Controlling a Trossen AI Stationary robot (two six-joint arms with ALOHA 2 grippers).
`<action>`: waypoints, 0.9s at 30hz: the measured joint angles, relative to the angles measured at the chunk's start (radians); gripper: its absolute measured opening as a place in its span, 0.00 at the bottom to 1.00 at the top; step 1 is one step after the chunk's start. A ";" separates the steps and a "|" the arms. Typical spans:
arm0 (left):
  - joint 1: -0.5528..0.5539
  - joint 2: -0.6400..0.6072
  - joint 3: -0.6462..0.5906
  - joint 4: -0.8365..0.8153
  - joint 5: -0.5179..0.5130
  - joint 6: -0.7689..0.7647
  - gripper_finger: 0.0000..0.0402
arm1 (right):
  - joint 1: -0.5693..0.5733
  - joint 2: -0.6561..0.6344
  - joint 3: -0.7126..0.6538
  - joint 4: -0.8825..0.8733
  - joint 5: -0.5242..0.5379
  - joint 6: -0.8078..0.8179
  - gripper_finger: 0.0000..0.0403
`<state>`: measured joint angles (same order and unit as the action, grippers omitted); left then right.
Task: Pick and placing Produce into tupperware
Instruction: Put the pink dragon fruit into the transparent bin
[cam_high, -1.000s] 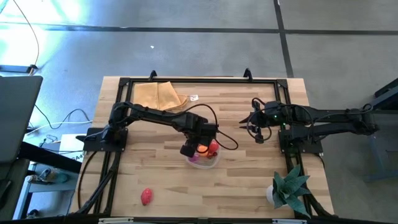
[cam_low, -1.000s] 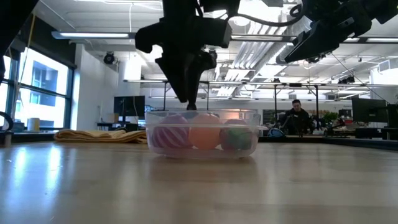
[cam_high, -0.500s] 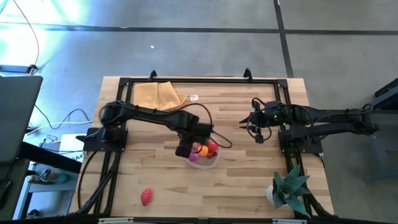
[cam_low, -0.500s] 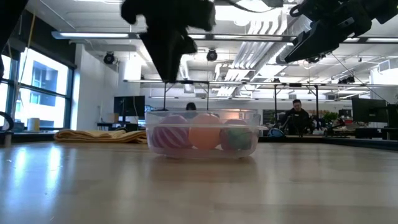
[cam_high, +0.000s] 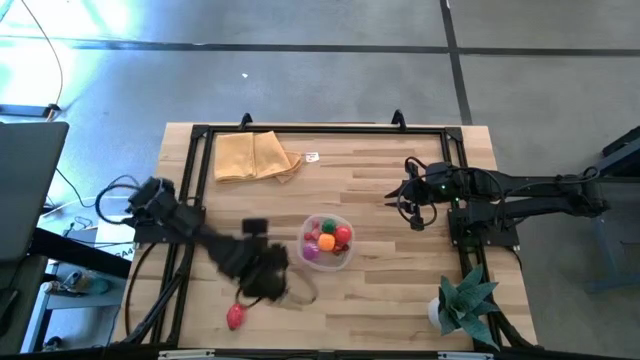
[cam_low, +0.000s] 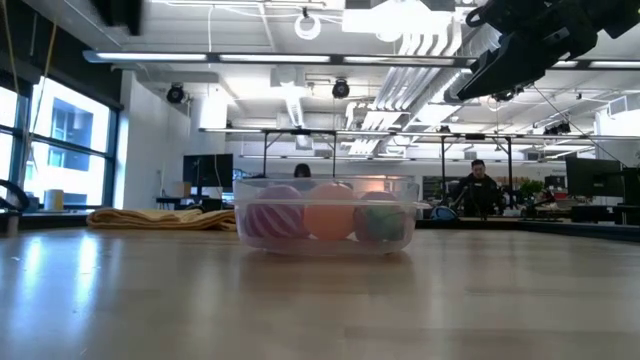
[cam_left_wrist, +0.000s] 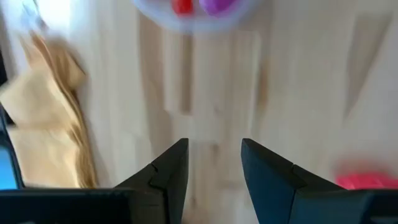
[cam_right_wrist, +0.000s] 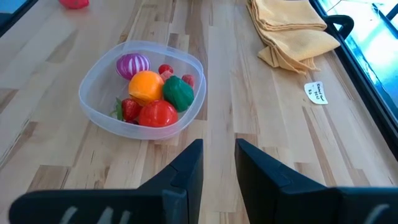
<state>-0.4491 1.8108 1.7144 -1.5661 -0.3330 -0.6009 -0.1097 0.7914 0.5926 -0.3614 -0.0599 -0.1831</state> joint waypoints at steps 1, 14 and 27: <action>-0.039 0.003 -0.016 -0.007 0.001 -0.048 0.34 | 0.000 0.000 0.000 -0.001 0.000 0.000 0.21; -0.326 0.004 -0.273 0.268 0.149 -0.319 0.34 | 0.000 0.000 0.000 -0.001 0.000 0.000 0.21; -0.222 0.004 -0.294 0.353 0.138 -0.898 0.34 | 0.000 0.000 0.000 0.000 0.000 0.000 0.21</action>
<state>-0.6708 1.8149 1.4204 -1.2131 -0.1954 -1.4988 -0.1097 0.7918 0.5926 -0.3618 -0.0597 -0.1829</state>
